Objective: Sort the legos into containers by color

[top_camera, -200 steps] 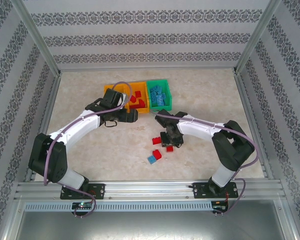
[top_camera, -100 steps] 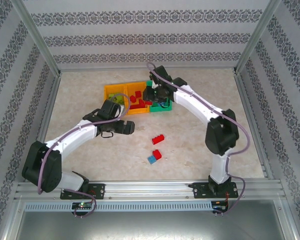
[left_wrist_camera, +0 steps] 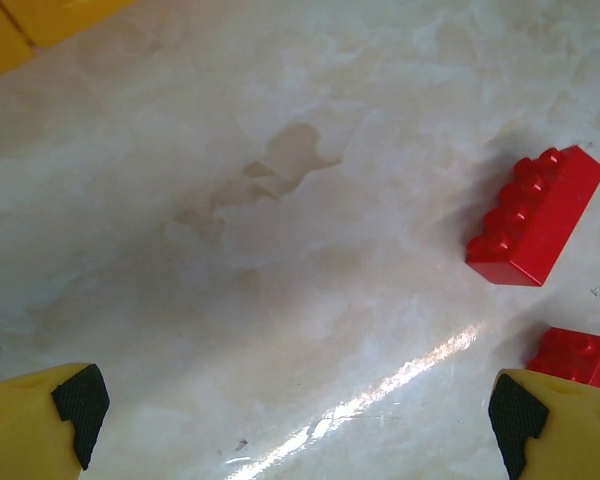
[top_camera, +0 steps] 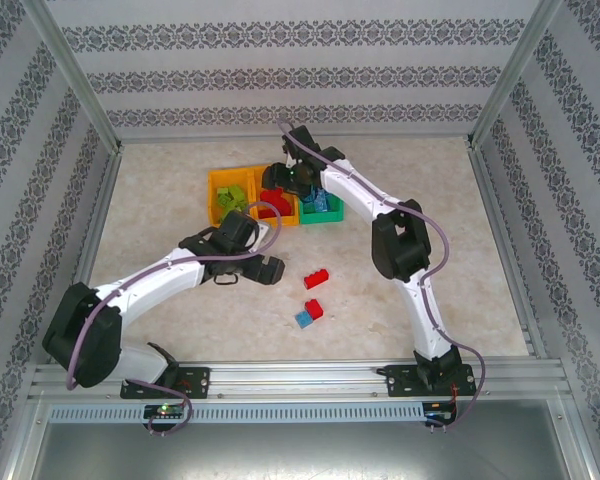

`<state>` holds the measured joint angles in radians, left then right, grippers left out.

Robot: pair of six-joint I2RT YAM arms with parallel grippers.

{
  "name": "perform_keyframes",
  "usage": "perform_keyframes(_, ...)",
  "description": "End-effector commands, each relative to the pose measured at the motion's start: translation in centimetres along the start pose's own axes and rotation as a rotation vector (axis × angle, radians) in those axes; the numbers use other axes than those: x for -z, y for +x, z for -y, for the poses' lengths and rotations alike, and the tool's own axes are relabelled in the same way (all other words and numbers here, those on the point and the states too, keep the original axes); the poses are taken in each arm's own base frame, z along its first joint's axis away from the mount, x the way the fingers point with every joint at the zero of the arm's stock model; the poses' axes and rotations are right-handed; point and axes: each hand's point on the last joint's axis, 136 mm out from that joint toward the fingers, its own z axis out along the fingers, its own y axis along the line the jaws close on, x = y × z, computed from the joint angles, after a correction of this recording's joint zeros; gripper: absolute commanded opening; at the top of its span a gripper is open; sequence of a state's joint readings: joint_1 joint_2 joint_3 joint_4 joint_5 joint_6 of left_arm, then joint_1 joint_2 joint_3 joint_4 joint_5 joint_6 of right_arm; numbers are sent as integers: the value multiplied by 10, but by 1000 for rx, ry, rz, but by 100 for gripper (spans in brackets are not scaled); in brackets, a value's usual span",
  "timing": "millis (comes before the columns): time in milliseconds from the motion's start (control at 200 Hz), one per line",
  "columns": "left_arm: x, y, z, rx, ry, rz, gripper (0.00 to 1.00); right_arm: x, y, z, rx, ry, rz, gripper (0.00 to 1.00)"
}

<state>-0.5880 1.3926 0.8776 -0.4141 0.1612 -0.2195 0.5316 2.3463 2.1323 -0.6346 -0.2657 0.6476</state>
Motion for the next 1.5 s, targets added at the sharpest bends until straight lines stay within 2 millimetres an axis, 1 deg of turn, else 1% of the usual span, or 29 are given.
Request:
perform_keyframes(0,-3,-13,17,-76,17,30,100,4,-8,-1,-17,-22,5,76)
perform_keyframes(100,-8,-16,38,-138,54,25,100,18,-9,-12,0,-53,15,80)
perform_keyframes(180,-16,-16,55,-194,75,8,100,35,-9,-22,14,-82,37,80)
perform_keyframes(270,-24,-16,75,-262,131,-13,100,56,-8,-26,23,-98,68,82)
perform_keyframes(330,-31,-16,86,-304,153,-31,100,69,-5,-23,23,-99,84,82)
perform_keyframes(395,-39,-16,92,-349,150,-60,99,84,-2,-19,23,-98,105,83)
perform_keyframes(520,-54,-14,105,-433,154,-109,95,111,6,2,-3,-81,149,83)
perform_keyframes(565,-61,-13,105,-445,147,-128,94,122,7,10,-16,-77,167,83)
perform_keyframes(575,-62,-13,105,-445,147,-130,93,120,10,16,-23,-67,161,83)
perform_keyframes(580,-63,-13,105,-446,147,-131,93,124,8,15,-21,-72,171,83)
perform_keyframes(585,-63,-13,105,-447,145,-133,93,122,11,19,-26,-65,162,83)
perform_keyframes(659,-73,-13,106,-460,142,-156,90,138,16,34,-43,-50,186,83)
perform_keyframes(749,-83,-11,107,-477,144,-186,84,155,26,56,-56,-12,207,84)
perform_keyframes(759,-84,-11,107,-480,143,-189,83,158,26,55,-54,-14,212,84)
perform_keyframes(764,-85,-11,107,-480,143,-190,83,157,28,60,-59,-5,209,84)
perform_keyframes(854,-95,-9,106,-495,136,-218,76,172,37,81,-88,24,231,85)
perform_keyframes(909,-100,-8,106,-500,136,-234,71,178,43,94,-109,35,236,85)
perform_keyframes(1024,-109,-4,106,-510,141,-267,55,189,60,113,-121,74,237,85)
perform_keyframes(1139,-115,2,103,-509,131,-291,40,195,78,125,-113,115,223,85)
perform_keyframes(1229,-113,0,102,-501,123,-284,30,197,94,136,-121,143,215,85)
perform_keyframes(1299,-109,-9,99,-488,96,-259,24,198,106,144,-132,160,211,85)
perform_keyframes(1374,-99,-26,94,-462,60,-219,20,200,118,150,-136,176,210,85)
perform_keyframes(1439,-86,-44,90,-428,46,-173,19,205,129,155,-127,193,225,84)
perform_keyframes(1499,-73,-65,80,-387,24,-120,18,206,140,159,-113,208,230,85)
